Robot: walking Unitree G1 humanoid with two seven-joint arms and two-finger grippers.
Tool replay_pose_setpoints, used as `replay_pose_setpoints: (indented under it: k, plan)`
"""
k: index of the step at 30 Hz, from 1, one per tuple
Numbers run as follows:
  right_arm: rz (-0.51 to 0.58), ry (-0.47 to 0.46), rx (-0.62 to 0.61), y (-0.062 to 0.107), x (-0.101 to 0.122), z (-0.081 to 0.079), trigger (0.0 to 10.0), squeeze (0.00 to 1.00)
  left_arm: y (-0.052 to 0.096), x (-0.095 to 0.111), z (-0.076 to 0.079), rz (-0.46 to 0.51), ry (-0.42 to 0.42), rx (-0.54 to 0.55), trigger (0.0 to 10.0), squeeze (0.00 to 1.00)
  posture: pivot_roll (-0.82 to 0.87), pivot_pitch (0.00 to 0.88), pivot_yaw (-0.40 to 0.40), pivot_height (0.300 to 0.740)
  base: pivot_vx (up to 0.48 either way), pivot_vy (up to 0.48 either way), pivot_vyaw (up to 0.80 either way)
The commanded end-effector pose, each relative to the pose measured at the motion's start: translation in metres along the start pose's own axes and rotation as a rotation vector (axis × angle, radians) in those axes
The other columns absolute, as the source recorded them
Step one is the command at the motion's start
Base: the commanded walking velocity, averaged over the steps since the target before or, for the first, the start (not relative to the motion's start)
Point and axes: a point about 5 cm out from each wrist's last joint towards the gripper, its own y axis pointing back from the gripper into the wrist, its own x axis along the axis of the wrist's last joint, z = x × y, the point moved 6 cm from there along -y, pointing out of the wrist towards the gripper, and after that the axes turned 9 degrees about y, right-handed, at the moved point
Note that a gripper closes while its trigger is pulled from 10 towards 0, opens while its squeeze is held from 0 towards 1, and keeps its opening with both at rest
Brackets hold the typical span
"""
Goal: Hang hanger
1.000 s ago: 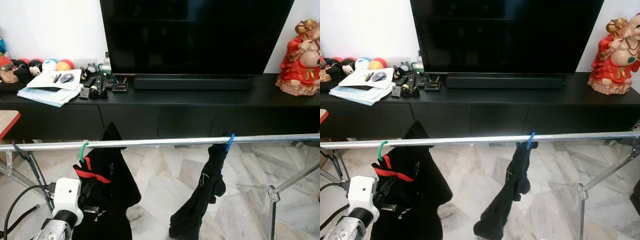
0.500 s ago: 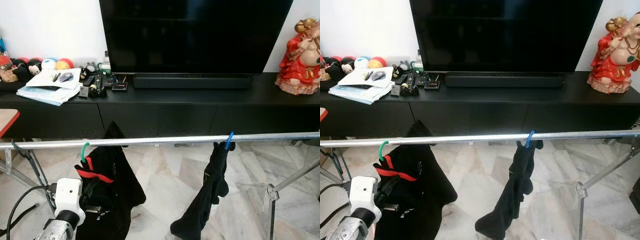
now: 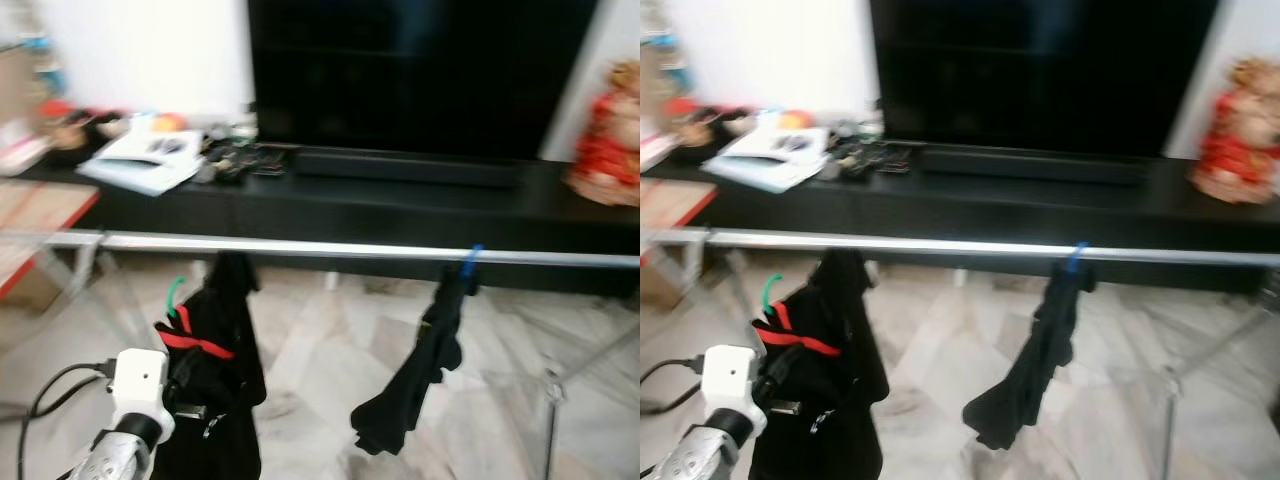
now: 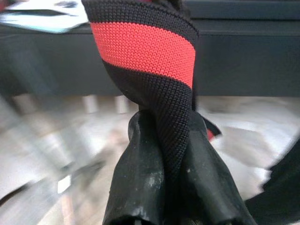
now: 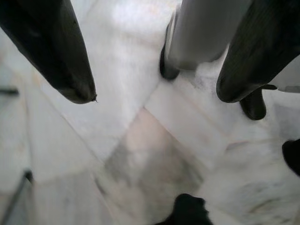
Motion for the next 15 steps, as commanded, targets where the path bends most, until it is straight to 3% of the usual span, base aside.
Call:
replay_pose_setpoints:
  k: [1, 15]
  plan:
    - [0.016, 0.000, -0.002, -0.0002, 0.0035, 0.0000, 10.0, 0.00, 0.0016, 0.0009, -0.0012, 0.002, -0.001, 0.000, 10.0, 0.00, 0.12, 0.016, 0.008, 0.740, -0.244, 0.000, 0.00]
    - [0.016, -0.003, -0.006, -0.0003, 0.0041, 0.0014, 10.0, 0.00, 0.0031, 0.0004, -0.0020, -0.001, 0.004, 0.003, 10.0, 0.00, 0.12, 0.024, 0.003, 0.740, -0.244, 0.000, 0.00]
